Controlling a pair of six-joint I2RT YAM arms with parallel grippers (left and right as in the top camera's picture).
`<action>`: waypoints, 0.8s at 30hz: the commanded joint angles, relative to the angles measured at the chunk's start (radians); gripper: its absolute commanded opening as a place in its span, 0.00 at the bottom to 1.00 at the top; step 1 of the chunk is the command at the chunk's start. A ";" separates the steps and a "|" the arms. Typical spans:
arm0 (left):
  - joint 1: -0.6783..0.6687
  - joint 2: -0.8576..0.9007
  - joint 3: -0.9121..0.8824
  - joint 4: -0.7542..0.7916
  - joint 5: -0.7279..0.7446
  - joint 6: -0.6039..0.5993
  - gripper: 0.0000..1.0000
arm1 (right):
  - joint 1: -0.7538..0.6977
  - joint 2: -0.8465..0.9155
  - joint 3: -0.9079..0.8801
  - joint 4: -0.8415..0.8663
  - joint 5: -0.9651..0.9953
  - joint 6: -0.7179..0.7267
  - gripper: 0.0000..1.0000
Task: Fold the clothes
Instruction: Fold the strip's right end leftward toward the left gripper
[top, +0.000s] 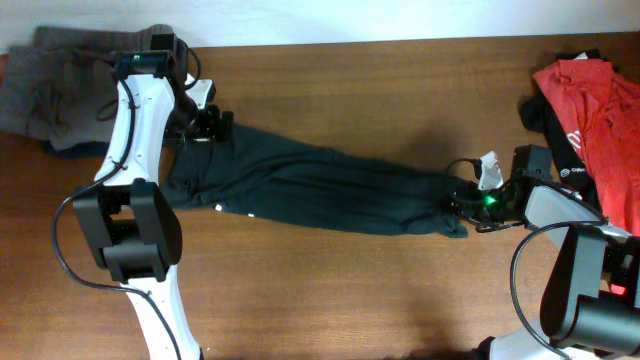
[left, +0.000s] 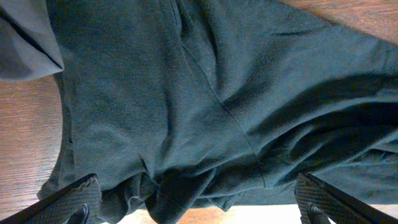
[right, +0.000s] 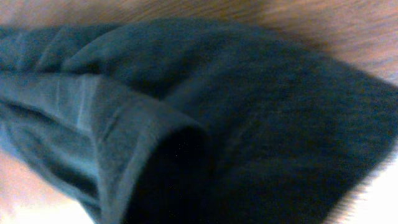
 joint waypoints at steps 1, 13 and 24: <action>0.000 -0.011 0.014 0.002 0.014 0.008 0.99 | 0.009 0.011 -0.006 0.002 0.080 0.023 0.15; 0.000 -0.011 0.014 0.003 0.014 0.008 0.99 | -0.138 0.011 0.336 -0.378 0.425 0.022 0.04; 0.000 -0.011 0.014 0.003 0.014 0.008 0.99 | 0.106 0.011 0.453 -0.487 0.640 0.028 0.04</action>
